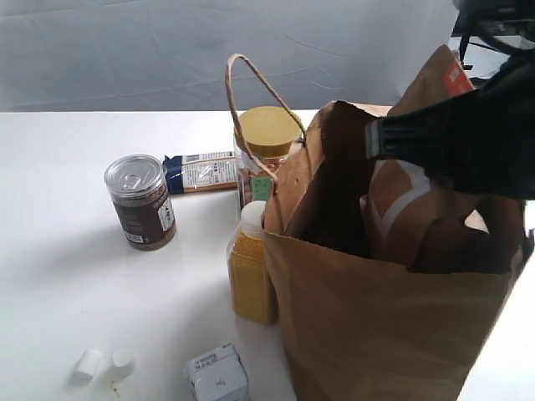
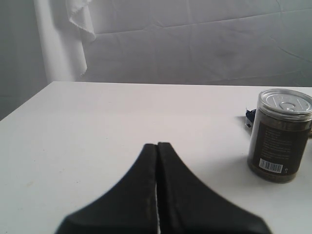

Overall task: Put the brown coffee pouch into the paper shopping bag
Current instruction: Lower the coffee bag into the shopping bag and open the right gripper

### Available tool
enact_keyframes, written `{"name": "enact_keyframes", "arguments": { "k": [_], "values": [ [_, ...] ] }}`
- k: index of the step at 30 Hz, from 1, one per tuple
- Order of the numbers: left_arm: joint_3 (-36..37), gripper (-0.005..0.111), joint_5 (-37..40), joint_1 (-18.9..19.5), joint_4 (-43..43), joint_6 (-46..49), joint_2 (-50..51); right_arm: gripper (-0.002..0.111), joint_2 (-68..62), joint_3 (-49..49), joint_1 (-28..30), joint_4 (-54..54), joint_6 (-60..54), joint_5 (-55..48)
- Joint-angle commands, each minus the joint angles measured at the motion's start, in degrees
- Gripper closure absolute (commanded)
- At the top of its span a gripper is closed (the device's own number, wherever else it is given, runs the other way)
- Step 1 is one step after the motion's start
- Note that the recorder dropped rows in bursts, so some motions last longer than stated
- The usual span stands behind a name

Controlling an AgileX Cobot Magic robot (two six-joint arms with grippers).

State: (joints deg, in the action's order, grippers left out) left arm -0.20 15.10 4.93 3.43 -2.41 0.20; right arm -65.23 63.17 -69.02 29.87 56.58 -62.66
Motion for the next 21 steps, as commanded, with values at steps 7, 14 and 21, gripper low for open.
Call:
{"name": "enact_keyframes", "arguments": {
  "k": [7, 14, 21],
  "values": [
    [0.2, 0.107, -0.2, 0.2, 0.2, -0.2, -0.2, 0.05, -1.0, -0.7, 0.5, -0.2, 0.4, 5.7],
    [0.2, 0.107, -0.2, 0.2, 0.2, -0.2, -0.2, 0.067, 2.5, 1.2, 0.5, -2.2, 0.4, 4.6],
    [0.2, 0.107, -0.2, 0.2, 0.2, -0.2, -0.2, 0.108, 11.0, 7.3, 0.5, -3.0, -7.5, 6.5]
  ]
}}
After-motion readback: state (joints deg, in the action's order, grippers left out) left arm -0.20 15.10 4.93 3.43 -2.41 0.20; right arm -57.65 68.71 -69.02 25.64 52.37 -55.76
